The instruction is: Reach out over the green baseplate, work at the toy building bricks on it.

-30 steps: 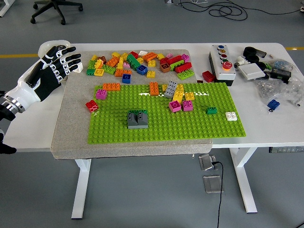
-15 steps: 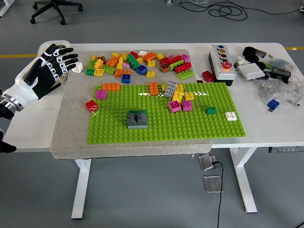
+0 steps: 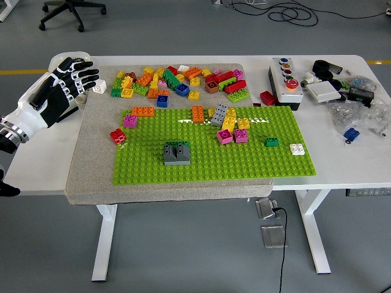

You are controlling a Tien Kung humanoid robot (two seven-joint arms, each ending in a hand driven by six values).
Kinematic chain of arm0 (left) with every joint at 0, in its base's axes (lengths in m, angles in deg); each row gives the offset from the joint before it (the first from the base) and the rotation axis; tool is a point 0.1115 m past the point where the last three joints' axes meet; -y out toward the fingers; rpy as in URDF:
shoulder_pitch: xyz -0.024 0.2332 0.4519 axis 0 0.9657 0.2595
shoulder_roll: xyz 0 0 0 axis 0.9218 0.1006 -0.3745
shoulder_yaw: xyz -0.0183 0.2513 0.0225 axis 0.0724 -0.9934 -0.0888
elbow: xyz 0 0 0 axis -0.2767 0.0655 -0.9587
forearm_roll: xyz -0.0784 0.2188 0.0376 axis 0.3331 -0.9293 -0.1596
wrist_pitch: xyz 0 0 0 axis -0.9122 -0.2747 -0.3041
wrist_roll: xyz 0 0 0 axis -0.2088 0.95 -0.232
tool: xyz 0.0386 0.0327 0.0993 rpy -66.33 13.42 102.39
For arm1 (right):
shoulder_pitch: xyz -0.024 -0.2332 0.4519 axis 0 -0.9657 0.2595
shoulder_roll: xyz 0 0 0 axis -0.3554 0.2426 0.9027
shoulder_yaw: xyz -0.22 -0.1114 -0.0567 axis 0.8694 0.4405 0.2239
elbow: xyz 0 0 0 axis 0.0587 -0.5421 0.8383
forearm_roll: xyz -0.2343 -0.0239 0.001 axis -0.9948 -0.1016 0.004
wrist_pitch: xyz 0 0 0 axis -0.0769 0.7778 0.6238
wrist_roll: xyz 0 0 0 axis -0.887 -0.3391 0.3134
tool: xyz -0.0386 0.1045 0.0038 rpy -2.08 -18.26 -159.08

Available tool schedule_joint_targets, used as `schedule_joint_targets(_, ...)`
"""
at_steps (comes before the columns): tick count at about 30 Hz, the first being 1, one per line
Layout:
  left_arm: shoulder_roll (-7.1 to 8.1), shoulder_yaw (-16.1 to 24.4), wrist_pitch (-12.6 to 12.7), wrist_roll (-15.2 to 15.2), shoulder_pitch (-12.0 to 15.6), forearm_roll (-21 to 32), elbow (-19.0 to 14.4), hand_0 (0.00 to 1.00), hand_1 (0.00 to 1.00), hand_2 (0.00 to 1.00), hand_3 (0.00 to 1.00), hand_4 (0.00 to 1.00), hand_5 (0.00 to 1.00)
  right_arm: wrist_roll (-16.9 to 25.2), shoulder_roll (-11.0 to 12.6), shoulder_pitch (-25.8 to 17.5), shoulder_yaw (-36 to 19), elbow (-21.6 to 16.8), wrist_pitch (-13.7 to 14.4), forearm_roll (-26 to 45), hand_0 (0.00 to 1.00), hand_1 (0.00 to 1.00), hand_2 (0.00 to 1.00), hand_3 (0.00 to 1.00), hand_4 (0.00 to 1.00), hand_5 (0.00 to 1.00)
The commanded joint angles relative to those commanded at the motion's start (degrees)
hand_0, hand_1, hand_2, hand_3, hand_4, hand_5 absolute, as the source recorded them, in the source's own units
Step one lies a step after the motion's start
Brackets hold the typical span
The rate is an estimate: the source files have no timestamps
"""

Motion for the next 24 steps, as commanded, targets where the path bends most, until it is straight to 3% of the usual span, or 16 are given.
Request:
schedule_joint_targets(16,0.25,3.4,0.4,0.8,3.1,-1.0,-3.4,0.892,0.827,0.757,0.727,0.875,0.712,0.0,0.1,0.2,0.1,0.0,-0.1,-0.4,0.74,0.642,0.68,0.606,0.806,0.521)
schedule_joint_targets(24,0.86,4.1,0.7,0.3,3.4,-3.1,-3.1,0.894,0.829,0.757,0.727,0.873,0.708,0.0,0.2,0.3,-0.2,0.0,0.0,0.0,0.74,0.643,0.68,0.605,0.806,0.521)
